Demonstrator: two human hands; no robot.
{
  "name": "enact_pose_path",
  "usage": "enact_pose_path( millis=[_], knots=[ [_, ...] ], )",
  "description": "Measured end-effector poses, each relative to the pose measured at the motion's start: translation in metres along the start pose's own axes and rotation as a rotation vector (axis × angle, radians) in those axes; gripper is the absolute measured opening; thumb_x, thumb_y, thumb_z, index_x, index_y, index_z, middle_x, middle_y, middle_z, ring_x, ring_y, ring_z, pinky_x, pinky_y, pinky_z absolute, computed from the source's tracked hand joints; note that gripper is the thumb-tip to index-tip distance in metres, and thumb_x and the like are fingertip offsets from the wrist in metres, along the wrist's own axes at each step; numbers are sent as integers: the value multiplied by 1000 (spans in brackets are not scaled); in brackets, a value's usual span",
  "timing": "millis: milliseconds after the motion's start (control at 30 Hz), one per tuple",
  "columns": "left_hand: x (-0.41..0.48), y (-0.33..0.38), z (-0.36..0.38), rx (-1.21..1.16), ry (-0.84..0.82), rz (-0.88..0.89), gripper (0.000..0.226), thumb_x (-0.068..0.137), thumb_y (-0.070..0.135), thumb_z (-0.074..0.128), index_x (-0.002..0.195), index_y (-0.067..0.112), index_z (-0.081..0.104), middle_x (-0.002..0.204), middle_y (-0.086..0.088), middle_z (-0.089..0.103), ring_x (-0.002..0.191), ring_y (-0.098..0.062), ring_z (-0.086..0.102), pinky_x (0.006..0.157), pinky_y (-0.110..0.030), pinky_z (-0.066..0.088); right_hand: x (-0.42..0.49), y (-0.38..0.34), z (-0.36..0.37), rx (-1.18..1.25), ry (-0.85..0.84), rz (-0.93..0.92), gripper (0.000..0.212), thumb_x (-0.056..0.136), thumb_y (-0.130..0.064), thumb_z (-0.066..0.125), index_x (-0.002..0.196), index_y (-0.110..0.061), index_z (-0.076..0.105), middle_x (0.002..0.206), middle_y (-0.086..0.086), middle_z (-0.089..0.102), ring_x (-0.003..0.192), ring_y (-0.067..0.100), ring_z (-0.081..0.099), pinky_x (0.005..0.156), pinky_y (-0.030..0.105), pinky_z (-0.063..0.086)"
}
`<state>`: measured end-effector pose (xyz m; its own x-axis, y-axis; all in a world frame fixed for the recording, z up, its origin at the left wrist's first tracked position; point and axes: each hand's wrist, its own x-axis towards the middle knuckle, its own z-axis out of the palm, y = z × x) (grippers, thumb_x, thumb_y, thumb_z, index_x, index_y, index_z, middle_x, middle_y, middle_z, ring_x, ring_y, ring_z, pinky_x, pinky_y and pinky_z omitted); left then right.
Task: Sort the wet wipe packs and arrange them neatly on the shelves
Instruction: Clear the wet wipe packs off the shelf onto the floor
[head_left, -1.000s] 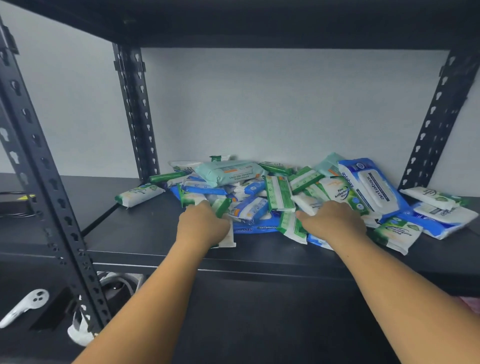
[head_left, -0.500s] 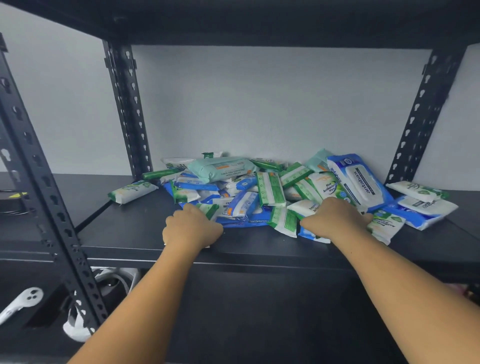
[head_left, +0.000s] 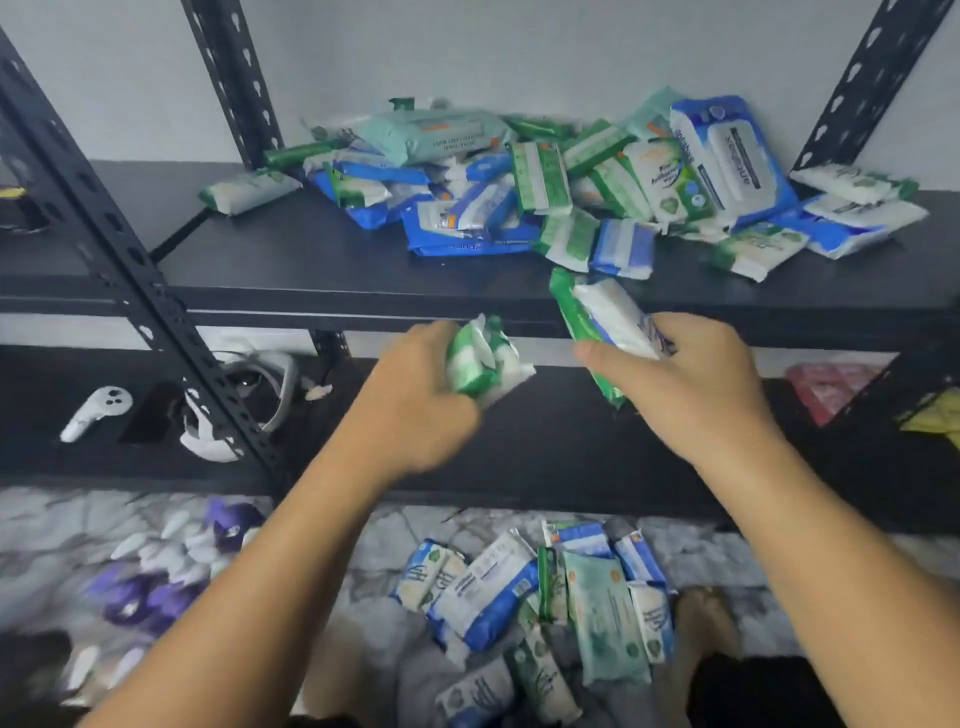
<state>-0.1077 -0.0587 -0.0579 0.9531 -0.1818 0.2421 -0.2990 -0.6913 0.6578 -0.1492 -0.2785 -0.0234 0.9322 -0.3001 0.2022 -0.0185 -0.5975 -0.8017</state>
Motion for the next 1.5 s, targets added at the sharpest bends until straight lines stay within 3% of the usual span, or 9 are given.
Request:
enact_pose_path(
  millis=[133,267,333,433,567,867,1033,1167,1500],
  knots=[
    [-46,-62,86,164,-402,-143,22,79,28,69,94,17,57,99,-2,57,93,-24,57,77,-34,47,-50,85,59,-20,-134,154,34,72,-49,80,71,-18,67,74,-3,62,69,15,60,57,30,40],
    [-87,-119,172,345,-675,-325,35,81,20,57,115,9,57,122,-13,52,113,-31,55,97,-36,49,-82,189,119,-173,-606,579,39,70,-50,85,80,-17,66,75,-7,65,66,9,61,54,25,41],
    [-107,-141,206,421,-759,-352,39,84,21,55,120,7,55,125,-13,51,118,-33,55,98,-38,48,-101,240,142,-315,-741,637,43,66,-53,86,85,-19,67,79,-7,67,68,5,62,53,22,44],
    [-133,-164,249,468,-850,-389,48,81,18,59,127,11,49,130,-11,45,119,-31,52,97,-42,52,-125,291,163,-698,-862,494,60,59,-61,80,101,-19,70,98,0,69,92,18,69,71,26,52],
    [-152,-180,288,469,-910,-399,59,82,14,65,136,13,43,135,-8,39,124,-27,46,96,-41,50,-138,328,174,-914,-995,125,50,80,-53,72,118,-23,62,128,1,47,123,28,46,100,44,36],
    [-148,-220,299,196,-703,-599,71,76,54,78,130,18,47,124,-1,51,115,-24,56,94,-40,50,-125,356,186,-758,-869,67,59,66,-72,57,103,-25,62,110,-2,49,109,24,51,88,42,34],
    [-134,-252,286,22,-437,-740,91,72,17,77,148,5,28,135,-15,38,129,-36,38,107,-45,39,-108,353,203,-689,-592,434,87,70,-48,72,145,-32,29,127,1,41,119,26,42,99,46,42],
    [-136,-271,293,67,-465,-732,108,81,20,73,160,12,1,143,-16,25,133,-36,30,113,-47,34,-112,356,220,-584,-648,585,108,69,-20,77,152,-35,11,131,6,35,119,28,38,86,44,49],
    [-121,-255,284,193,-530,-707,89,94,39,59,161,20,4,160,-10,24,145,-32,23,114,-50,32,-110,336,216,-705,-625,562,104,81,-37,74,156,-33,2,151,5,22,134,30,30,93,47,46]
  ],
)
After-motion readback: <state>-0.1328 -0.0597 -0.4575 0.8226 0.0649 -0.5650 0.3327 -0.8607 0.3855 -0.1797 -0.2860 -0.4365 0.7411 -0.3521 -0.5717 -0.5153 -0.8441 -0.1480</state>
